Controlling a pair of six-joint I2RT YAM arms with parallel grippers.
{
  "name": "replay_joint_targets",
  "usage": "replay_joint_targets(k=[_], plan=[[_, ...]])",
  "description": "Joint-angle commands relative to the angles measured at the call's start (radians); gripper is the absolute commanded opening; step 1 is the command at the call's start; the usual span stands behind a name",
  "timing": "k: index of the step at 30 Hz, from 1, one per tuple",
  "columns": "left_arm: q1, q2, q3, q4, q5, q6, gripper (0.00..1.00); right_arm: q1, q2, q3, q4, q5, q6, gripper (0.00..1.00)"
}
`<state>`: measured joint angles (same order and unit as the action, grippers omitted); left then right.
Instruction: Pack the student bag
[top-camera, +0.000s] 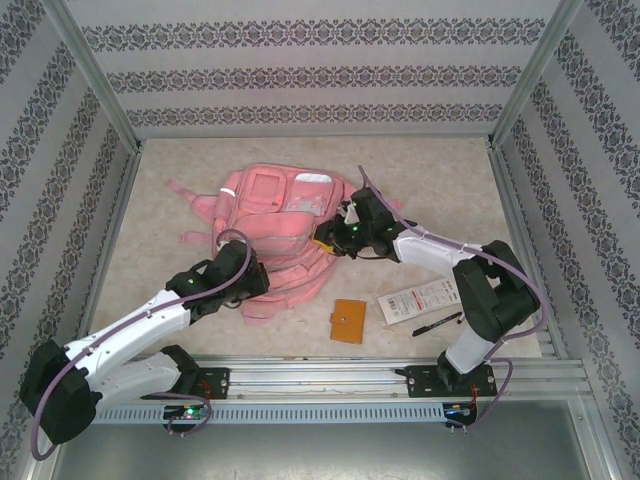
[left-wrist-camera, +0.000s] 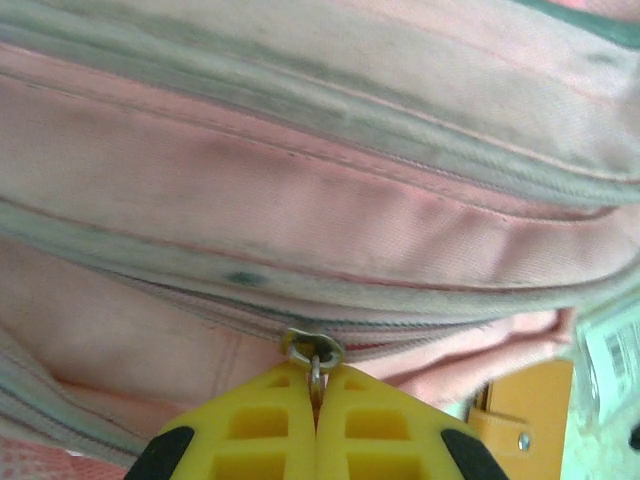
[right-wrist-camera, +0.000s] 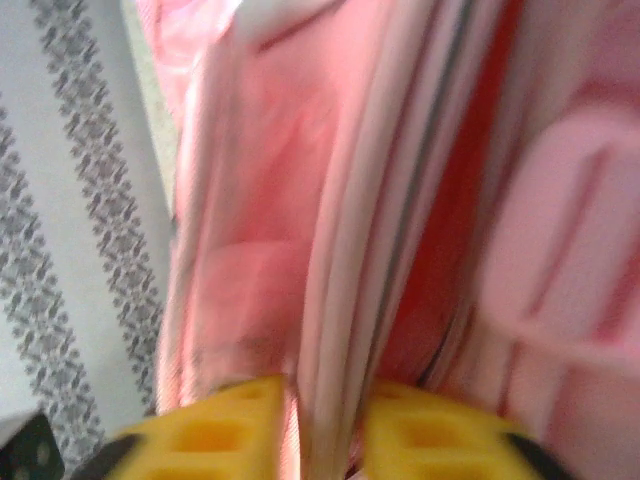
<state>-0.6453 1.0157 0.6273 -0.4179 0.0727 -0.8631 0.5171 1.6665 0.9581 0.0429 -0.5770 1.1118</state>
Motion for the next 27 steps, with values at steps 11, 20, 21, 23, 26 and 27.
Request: replay_joint_targets(k=[11, 20, 21, 23, 26, 27], plan=[[-0.058, 0.246, 0.179, 0.326, 0.278, -0.003, 0.00, 0.212, -0.234, -0.138, -0.115, 0.440, 0.443, 0.58], [-0.110, 0.301, 0.206, 0.334, 0.242, 0.006, 0.00, 0.221, -0.169, -0.103, -0.068, 0.430, 0.392, 0.02], [-0.108, 0.273, 0.191, 0.297, 0.196, 0.021, 0.00, 0.210, -0.177, -0.098, -0.091, 0.436, 0.363, 0.00], [-0.099, 0.212, 0.154, 0.198, 0.093, 0.056, 0.00, 0.176, -0.194, -0.090, -0.146, 0.429, 0.299, 0.00], [-0.060, 0.116, 0.084, 0.045, -0.060, 0.113, 0.00, 0.093, -0.203, -0.101, -0.190, 0.392, 0.216, 0.00], [-0.036, 0.087, 0.051, 0.023, -0.072, 0.131, 0.00, 0.061, -0.199, -0.098, -0.194, 0.366, 0.181, 0.00]])
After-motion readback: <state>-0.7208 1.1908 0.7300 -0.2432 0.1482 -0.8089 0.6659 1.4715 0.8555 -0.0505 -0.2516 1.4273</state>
